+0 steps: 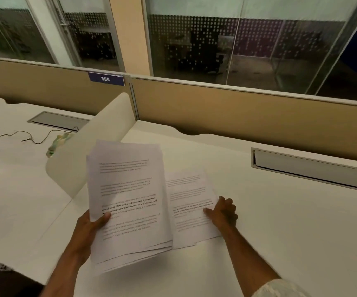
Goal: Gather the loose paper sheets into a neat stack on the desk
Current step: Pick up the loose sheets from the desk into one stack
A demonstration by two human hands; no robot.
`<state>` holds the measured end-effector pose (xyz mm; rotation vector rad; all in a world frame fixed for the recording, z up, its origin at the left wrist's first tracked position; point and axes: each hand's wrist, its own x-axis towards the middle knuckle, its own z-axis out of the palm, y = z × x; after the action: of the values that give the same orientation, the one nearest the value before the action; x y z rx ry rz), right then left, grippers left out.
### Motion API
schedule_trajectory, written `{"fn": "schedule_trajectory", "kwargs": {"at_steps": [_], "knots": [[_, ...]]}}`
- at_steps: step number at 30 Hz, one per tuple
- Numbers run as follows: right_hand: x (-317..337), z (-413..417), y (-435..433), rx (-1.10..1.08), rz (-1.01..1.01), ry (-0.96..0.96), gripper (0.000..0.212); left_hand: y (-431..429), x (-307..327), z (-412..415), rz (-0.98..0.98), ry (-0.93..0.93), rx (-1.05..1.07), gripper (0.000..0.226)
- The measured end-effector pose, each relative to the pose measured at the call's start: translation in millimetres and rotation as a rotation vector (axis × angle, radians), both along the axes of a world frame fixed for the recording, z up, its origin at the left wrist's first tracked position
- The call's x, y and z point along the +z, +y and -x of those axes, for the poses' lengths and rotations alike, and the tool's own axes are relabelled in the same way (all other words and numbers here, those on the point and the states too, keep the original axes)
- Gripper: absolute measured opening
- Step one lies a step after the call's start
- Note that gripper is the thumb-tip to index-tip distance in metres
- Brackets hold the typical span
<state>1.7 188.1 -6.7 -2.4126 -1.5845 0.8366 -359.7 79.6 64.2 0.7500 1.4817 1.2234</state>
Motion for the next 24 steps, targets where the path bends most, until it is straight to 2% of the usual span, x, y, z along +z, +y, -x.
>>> {"fn": "schedule_trajectory", "kwargs": {"at_steps": [2,6,8,11,14,16,18,21,23,24], "knots": [[-3.8,7.8,5.6,-0.062,0.026,0.007,0.070,-3.3,0.7,15.4,0.013,0.002,0.026,0.026],[-1.5,6.2,20.7,-0.251,0.089,0.207,0.066,-3.3,-0.5,45.0,0.032,-0.001,0.014,0.027],[2.2,1.9,26.3,-0.264,0.009,0.361,0.060,-0.7,-0.2,57.0,0.027,-0.005,0.001,0.028],[22.0,1.2,22.6,-0.336,-0.148,0.663,0.038,7.5,1.3,72.1,-0.004,-0.026,-0.034,0.029],[36.0,15.1,11.1,-0.313,-0.165,0.848,0.033,16.1,2.3,84.9,-0.022,-0.031,-0.071,0.046],[29.2,32.9,-1.1,-0.271,-0.122,0.819,0.034,20.7,1.0,91.8,-0.024,-0.040,-0.085,0.055],[12.5,56.7,-12.9,-0.253,-0.069,0.687,0.040,24.1,0.5,96.4,-0.029,-0.046,-0.094,0.056],[-8.4,95.2,-27.8,-0.215,-0.024,0.317,0.056,26.6,-1.7,101.4,-0.028,-0.058,-0.116,0.056],[-11.6,117.7,-38.6,-0.158,-0.054,0.042,0.051,27.8,-3.2,105.2,-0.030,-0.073,-0.122,0.053],[-12.2,126.6,-42.6,-0.144,-0.070,-0.028,0.047,28.4,-4.8,107.4,-0.026,-0.077,-0.126,0.050]]}}
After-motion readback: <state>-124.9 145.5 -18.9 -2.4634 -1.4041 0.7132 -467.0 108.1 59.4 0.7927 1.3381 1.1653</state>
